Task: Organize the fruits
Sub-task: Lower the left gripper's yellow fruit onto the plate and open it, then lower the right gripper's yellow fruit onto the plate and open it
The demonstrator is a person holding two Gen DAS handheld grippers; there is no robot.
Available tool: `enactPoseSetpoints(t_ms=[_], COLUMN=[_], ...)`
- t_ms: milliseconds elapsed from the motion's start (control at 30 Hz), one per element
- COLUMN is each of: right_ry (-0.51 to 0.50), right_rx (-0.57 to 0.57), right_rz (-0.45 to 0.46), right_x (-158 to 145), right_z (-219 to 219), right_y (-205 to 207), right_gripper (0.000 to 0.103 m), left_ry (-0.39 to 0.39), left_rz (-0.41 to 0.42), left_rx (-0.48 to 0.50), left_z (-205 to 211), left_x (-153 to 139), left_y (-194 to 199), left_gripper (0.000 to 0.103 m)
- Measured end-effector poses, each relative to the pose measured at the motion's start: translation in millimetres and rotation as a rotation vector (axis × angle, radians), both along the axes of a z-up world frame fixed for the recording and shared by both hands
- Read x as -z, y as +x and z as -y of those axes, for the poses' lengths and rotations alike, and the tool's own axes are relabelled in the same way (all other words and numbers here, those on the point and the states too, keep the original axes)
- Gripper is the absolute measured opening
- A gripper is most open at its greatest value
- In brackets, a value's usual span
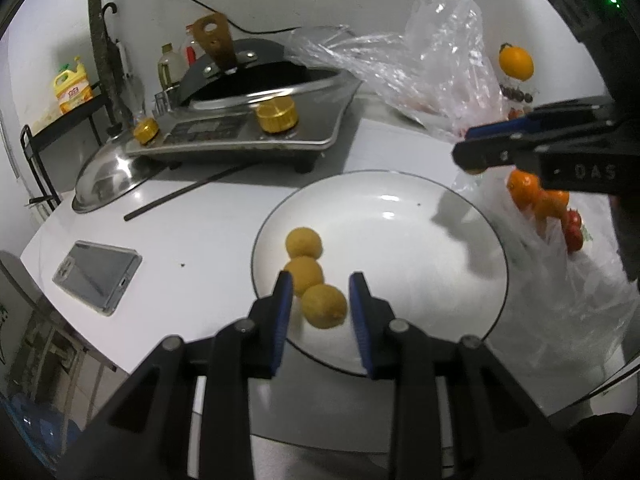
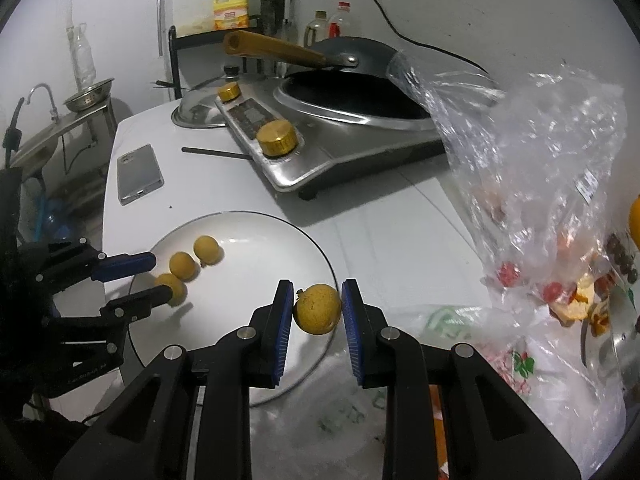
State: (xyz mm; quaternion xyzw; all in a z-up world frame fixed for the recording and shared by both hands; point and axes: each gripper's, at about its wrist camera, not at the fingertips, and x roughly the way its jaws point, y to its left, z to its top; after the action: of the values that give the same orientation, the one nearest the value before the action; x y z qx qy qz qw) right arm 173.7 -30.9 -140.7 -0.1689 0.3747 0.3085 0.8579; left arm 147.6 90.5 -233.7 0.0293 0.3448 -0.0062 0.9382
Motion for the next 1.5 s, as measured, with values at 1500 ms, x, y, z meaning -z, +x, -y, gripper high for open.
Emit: enactPoseSetpoints(t_ms=[1500], right_ry=[-0.028], right_rx=[-0.095], right_rz=[-0.109], right_x=[49], right_z=[-112], right_y=[34], right_gripper=[0.027], left_ry=[-0.132], left_rz=[0.028], left_rx=[-0.099], left_z=[-82], left_x=[18], left_y=[-2], left_gripper=[0.033])
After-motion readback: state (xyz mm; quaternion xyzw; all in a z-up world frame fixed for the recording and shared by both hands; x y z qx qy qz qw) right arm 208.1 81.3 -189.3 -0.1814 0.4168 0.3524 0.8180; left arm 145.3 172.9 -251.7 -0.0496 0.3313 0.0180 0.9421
